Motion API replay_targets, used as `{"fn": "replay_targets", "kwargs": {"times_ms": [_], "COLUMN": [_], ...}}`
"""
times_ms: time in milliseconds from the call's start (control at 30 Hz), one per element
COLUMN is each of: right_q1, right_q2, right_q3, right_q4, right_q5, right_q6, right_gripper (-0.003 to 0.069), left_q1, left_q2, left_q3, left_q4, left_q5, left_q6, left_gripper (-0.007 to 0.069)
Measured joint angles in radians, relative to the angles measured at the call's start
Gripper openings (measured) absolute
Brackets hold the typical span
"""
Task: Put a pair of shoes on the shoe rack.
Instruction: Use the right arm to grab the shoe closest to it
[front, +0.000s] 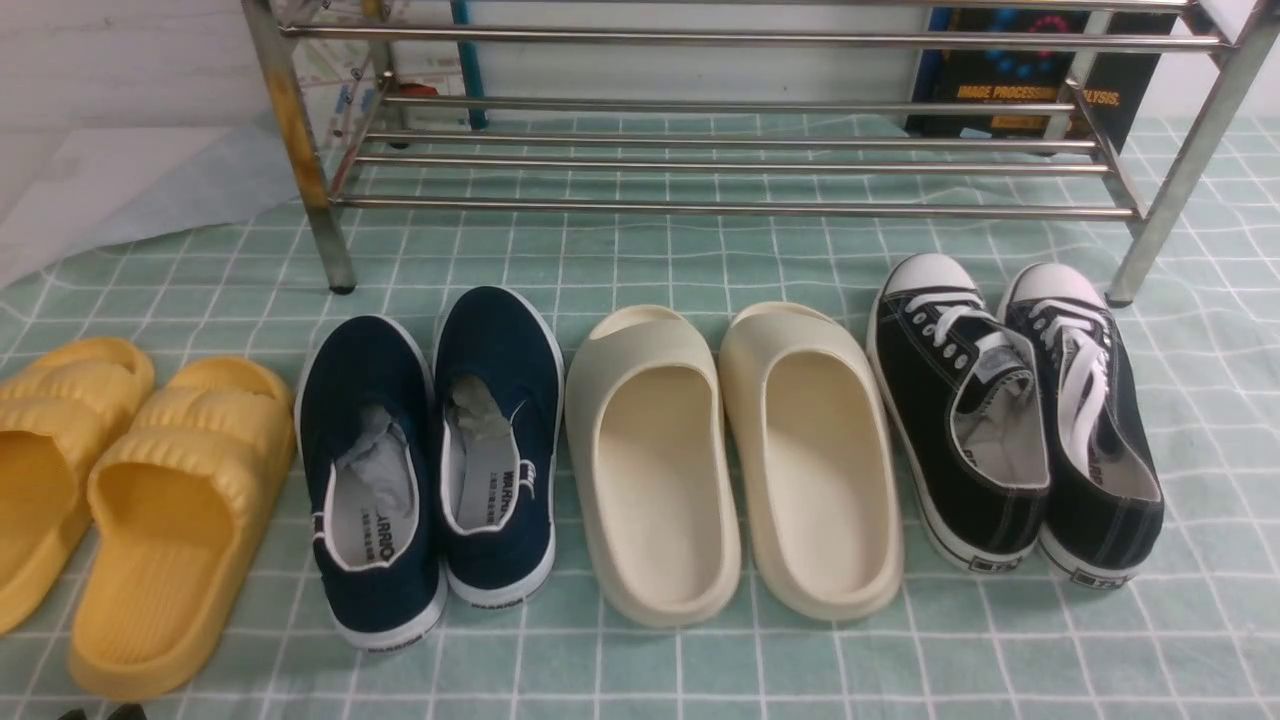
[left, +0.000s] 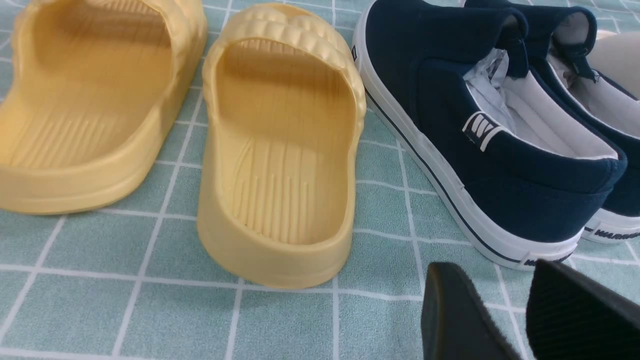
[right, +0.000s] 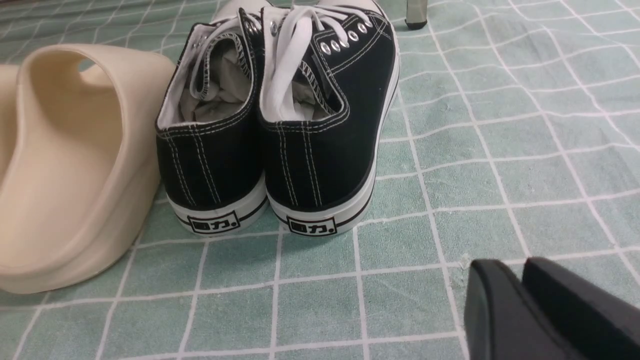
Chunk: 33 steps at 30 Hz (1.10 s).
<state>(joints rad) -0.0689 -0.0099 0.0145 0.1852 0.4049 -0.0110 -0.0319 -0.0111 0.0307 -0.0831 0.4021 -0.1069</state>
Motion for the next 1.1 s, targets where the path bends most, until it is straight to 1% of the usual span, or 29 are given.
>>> {"fn": "replay_targets", "kwargs": {"times_ms": [233,433,567,600,700,767,867,967,1033,1100], "right_q1": [0.0,0.0,0.0,0.0,0.0,0.0,0.0,0.0,0.0,0.0], "right_q2": [0.0,0.0,0.0,0.0,0.0,0.0,0.0,0.0,0.001,0.022], "right_q3": [0.0,0.005,0.012,0.012,0.012,0.012,0.012,0.012,0.007,-0.028], "right_q4": [-0.003,-0.005,-0.031,-0.038,-0.034,-0.025,-0.011,-0.005,-0.003,-0.003], "right_q5": [-0.005,-0.05,-0.176,-0.251,-0.396,-0.511,-0.685,-0.807,-0.856,-0.859], "right_q6": [0.0,0.0,0.0,0.0,0.024,0.068,0.188,0.272,0.293,0.291], "right_gripper": [0.0124,0.0127,0.0132,0.0132,0.0135,0.0139,0.0142,0.0145,0.0145,0.014], "left_q1": [0.0,0.0,0.0,0.0,0.0,0.0,0.0,0.0,0.0,0.0], "left_q2": [0.0,0.0,0.0,0.0,0.0,0.0,0.0,0.0,0.0,0.0], "left_q3": [0.0,0.0,0.0,0.0,0.0,0.0,0.0,0.0,0.0,0.0], "left_q4": [0.0,0.0,0.0,0.0,0.0,0.0,0.0,0.0,0.0,0.0], "left_q5": [0.0,0.0,0.0,0.0,0.0,0.0,0.0,0.0,0.0,0.0], "left_q6": [0.0,0.0,0.0,0.0,0.0,0.0,0.0,0.0,0.0,0.0], "left_gripper": [0.0238,0.0238,0.0238,0.0238,0.0238,0.0238,0.0238,0.0238,0.0238,0.0238]}}
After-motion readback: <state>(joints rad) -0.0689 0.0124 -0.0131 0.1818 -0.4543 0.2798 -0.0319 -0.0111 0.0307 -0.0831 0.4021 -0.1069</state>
